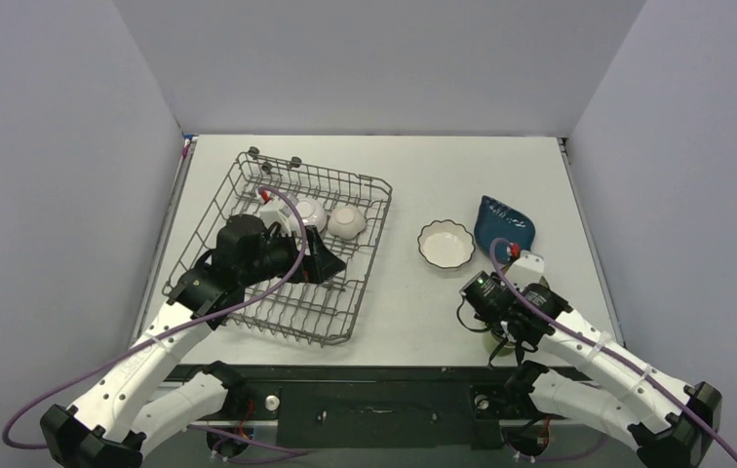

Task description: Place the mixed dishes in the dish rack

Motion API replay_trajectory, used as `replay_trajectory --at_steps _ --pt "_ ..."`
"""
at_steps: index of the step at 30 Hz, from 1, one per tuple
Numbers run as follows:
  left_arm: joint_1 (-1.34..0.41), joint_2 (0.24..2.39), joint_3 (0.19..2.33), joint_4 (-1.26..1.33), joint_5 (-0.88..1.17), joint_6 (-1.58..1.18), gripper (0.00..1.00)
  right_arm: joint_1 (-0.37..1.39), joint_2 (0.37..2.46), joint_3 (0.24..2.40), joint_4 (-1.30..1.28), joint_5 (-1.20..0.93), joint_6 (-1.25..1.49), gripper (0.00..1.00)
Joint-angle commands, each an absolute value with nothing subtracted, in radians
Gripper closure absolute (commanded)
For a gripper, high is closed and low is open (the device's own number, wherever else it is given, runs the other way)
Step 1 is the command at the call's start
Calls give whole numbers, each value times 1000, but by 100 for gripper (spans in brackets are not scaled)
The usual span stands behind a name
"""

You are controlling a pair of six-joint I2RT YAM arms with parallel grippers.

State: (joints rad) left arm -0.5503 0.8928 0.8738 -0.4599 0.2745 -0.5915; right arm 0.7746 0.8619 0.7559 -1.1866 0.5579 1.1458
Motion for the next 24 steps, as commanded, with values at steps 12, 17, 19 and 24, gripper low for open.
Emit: replay_trajectory --at_steps 12,17,19,24 --pt "-555 867 878 -437 295 -601 4 857 875 692 -1167 553 1180 60" --pt "-555 855 877 -447 290 -605 4 851 876 661 -1118 551 1187 67" --pt "-555 853 879 -452 289 -604 4 848 884 651 -1106 551 1190 70" --pt "-555 851 879 -458 286 -606 4 847 896 633 -1079 553 1201 82"
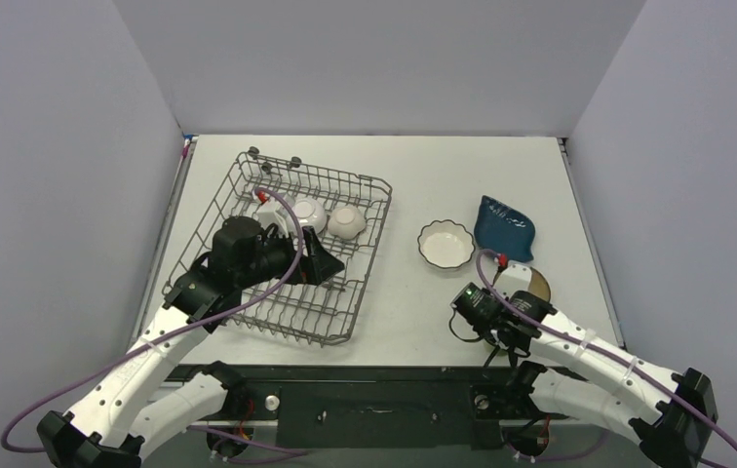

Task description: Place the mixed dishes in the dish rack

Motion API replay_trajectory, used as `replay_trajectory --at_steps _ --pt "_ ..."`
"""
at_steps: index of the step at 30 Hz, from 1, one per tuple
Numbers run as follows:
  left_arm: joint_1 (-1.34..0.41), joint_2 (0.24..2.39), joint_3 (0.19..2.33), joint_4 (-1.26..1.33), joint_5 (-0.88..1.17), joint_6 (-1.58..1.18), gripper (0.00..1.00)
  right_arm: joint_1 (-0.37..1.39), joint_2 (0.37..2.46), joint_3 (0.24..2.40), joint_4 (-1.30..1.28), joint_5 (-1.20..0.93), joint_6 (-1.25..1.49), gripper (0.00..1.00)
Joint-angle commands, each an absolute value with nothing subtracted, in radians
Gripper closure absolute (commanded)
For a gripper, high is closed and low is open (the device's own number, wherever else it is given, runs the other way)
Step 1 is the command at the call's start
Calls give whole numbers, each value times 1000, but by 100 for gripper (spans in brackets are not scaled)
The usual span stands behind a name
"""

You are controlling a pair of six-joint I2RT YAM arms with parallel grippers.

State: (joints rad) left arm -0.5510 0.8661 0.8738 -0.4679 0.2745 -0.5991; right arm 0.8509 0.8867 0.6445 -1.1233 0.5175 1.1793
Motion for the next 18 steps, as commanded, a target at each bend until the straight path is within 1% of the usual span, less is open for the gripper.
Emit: replay_trajectory --at_steps 1,2,3,4,7,13,15,18 --pt "-555 851 879 -459 286 -606 4 846 900 630 -1075 561 1202 86" --pt "-555 852 879 -459 285 -607 4 847 904 629 -1074 564 1199 89" --pt "-555 852 879 -458 285 -607 4 847 910 632 -1073 571 1196 98" --pt "-555 851 881 -459 285 -608 4 847 916 635 -1073 573 1190 100" --pt "-555 849 883 -464 282 -609 4 847 923 672 -1086 588 1166 100" --pt "-555 835 878 -459 257 -625 4 847 891 845 -1127 616 1078 100" --pt "-555 835 879 -464 243 -635 4 846 873 899 -1104 582 1032 100" --pt "-555 834 879 -465 227 -646 4 843 856 947 -1011 479 965 100"
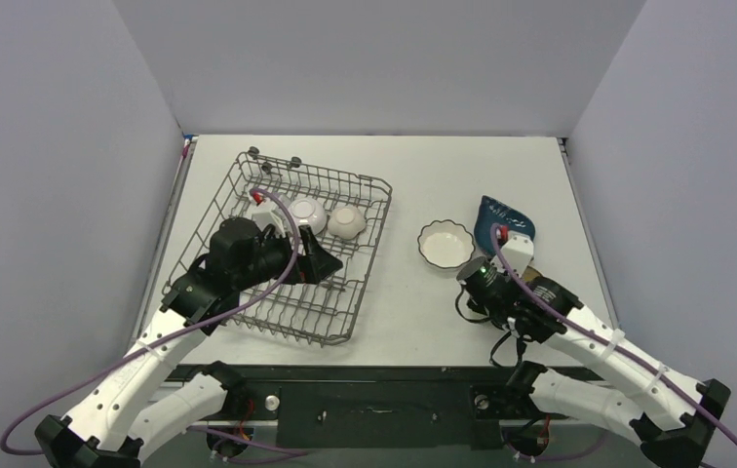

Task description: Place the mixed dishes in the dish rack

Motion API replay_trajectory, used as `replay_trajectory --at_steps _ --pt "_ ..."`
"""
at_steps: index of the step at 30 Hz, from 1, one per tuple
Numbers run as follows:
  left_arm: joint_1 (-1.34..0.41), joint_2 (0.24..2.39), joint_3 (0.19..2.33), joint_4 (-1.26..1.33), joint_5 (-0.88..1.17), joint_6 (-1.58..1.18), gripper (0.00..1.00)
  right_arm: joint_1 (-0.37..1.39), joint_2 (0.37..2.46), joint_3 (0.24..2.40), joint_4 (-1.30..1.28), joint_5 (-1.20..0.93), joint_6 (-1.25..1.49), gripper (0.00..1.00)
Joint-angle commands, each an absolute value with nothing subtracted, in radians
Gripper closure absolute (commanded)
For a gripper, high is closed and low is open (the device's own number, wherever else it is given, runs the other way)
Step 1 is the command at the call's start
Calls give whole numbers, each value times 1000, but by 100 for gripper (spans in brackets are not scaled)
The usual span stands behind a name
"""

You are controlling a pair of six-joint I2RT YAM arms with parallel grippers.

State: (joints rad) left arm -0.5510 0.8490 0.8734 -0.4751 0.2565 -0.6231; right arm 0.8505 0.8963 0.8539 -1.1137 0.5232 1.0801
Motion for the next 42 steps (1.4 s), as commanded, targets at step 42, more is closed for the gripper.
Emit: replay_trajectory --at_steps 42 --pt "-990 680 504 450 19 -346 4 559 880 590 813 -794 1567 100"
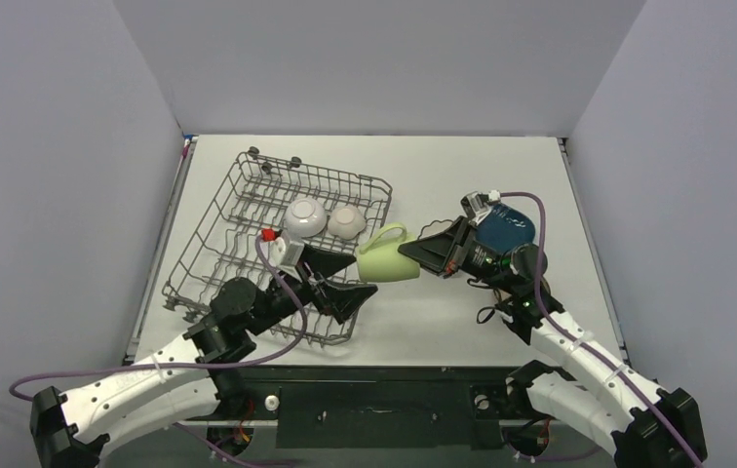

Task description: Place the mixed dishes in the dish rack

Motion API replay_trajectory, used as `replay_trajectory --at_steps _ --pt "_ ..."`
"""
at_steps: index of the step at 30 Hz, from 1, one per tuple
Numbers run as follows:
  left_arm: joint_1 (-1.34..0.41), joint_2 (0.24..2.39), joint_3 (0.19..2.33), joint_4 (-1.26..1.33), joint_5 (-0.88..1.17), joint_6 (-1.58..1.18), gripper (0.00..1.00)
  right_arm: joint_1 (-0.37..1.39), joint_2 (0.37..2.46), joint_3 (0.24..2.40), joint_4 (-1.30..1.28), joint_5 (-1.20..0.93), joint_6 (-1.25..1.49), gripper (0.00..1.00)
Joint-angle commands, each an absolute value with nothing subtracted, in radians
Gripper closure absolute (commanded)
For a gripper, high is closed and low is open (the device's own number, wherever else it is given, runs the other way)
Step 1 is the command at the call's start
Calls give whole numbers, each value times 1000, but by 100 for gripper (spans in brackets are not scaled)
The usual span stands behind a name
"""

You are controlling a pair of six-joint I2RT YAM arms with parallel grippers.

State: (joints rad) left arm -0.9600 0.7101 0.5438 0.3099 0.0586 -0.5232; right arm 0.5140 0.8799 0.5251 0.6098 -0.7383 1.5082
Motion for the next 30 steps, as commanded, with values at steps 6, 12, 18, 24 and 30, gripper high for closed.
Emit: replay_trajectory --at_steps 6,12,18,24,30 --pt "-997 634 461 441 21 -192 4 630 895 617 782 -821 1513 100" --pt "-997 615 453 459 115 -190 4 658 873 631 779 -846 1490 100" --pt "-998 569 462 423 88 -188 4 669 840 651 622 -843 1383 100" --pt "-997 480 443 366 -64 -172 4 659 793 655 469 -815 1300 100" --pt "-997 472 460 285 41 -153 4 668 816 651 568 -828 1353 100"
